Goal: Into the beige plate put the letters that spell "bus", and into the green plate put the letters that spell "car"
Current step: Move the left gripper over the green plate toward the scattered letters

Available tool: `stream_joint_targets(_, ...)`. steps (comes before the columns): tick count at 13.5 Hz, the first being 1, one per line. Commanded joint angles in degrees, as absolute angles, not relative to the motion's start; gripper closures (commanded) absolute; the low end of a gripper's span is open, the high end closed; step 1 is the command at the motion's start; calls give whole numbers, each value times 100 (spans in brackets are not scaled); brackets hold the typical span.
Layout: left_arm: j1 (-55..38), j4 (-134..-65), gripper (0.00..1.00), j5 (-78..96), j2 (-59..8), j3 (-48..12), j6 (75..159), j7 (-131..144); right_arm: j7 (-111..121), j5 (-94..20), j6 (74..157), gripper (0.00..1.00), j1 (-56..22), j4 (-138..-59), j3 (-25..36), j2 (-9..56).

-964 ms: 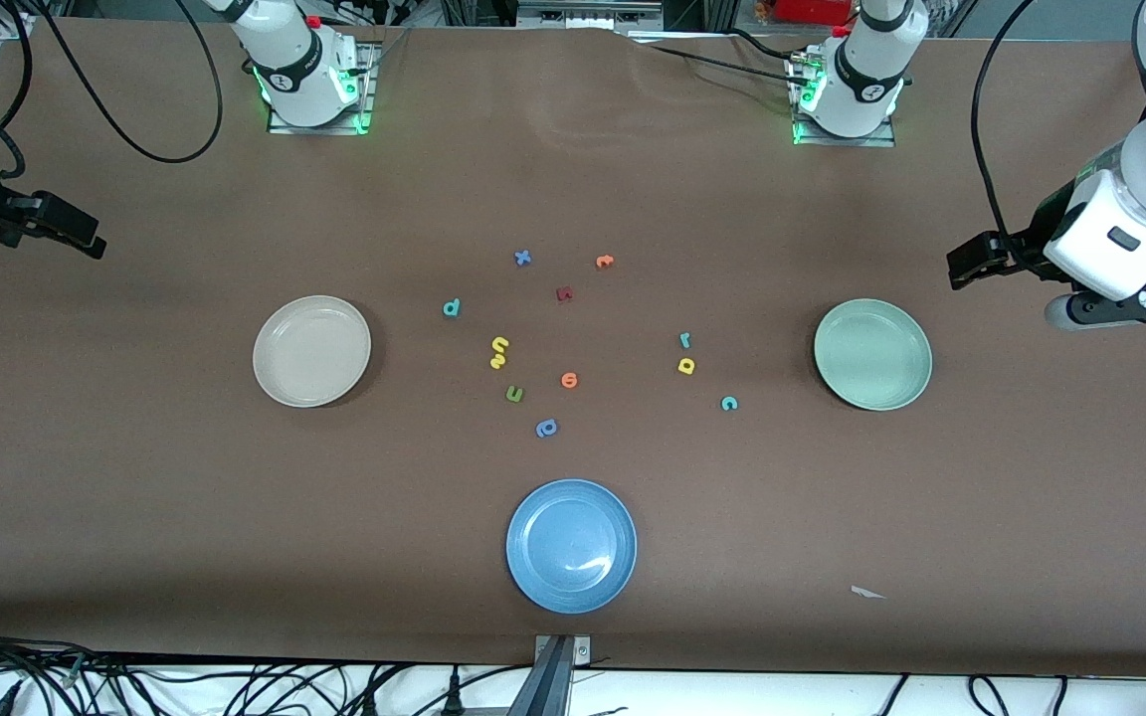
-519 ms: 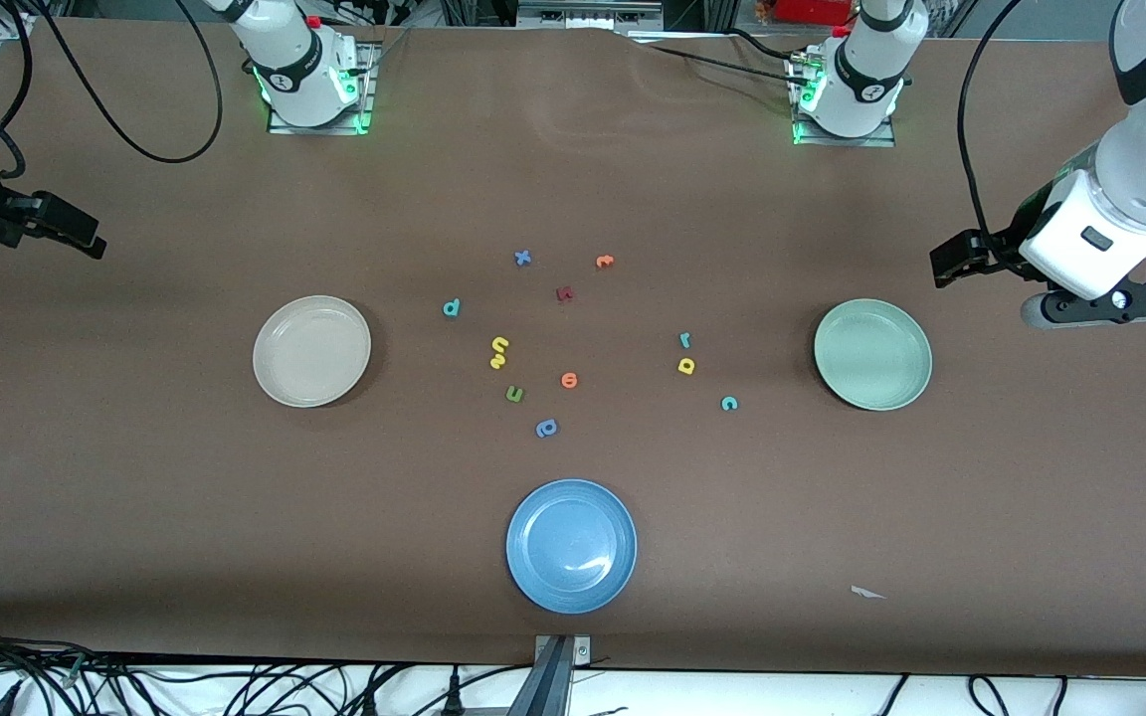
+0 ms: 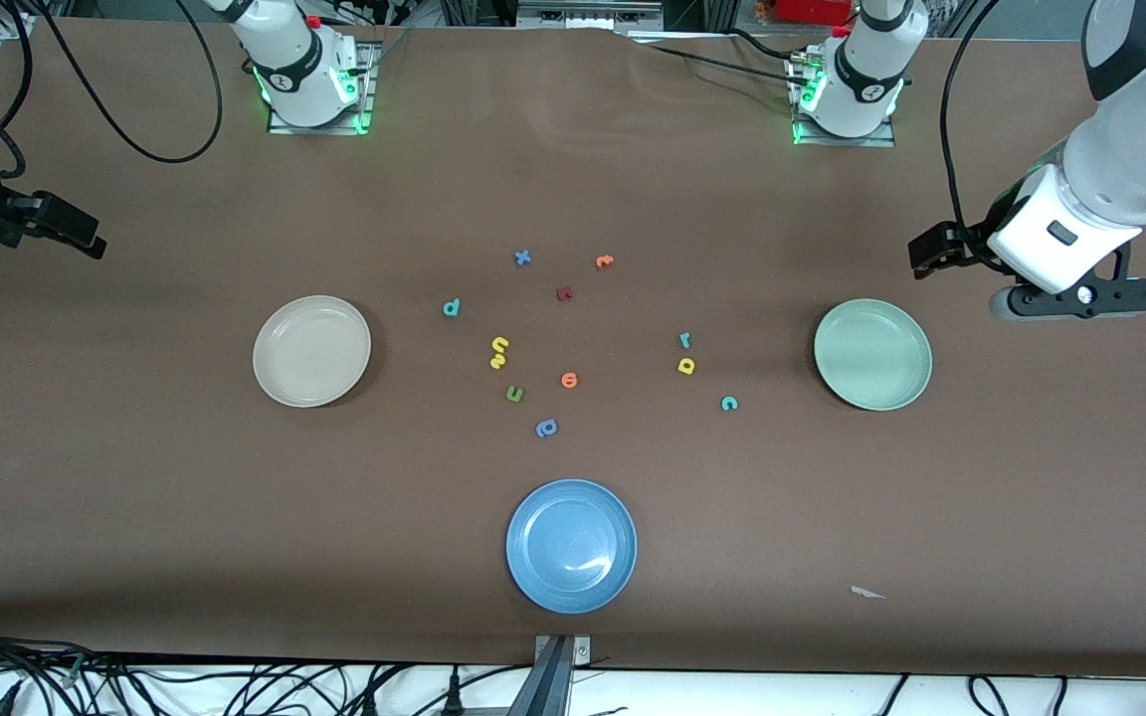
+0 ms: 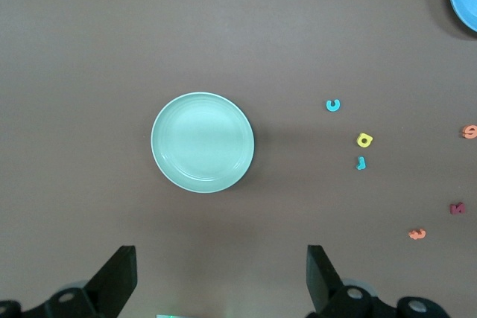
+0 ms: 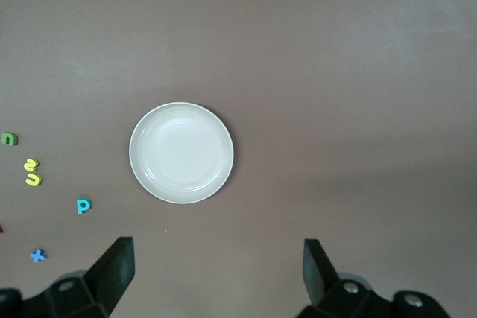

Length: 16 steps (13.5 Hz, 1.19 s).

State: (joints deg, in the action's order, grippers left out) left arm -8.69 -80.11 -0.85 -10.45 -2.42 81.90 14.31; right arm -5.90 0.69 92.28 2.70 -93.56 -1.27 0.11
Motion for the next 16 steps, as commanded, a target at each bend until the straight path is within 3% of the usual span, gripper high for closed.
stream_joint_targets(1,-905,-8103,0,-97,-1011,-264,8139,1503,-580,79,9158,0,308,-9255,-167,9)
stream_joint_targets(13,-1020,-8191,0,-70,-1107,-272,8068,1811,-589,70,9149,0,308,-9255,-167,9)
stream_joint_targets(16,-871,-8218,1,-70,-1090,-264,8068,855,-589,70,9150,0,308,-9255,-167,9)
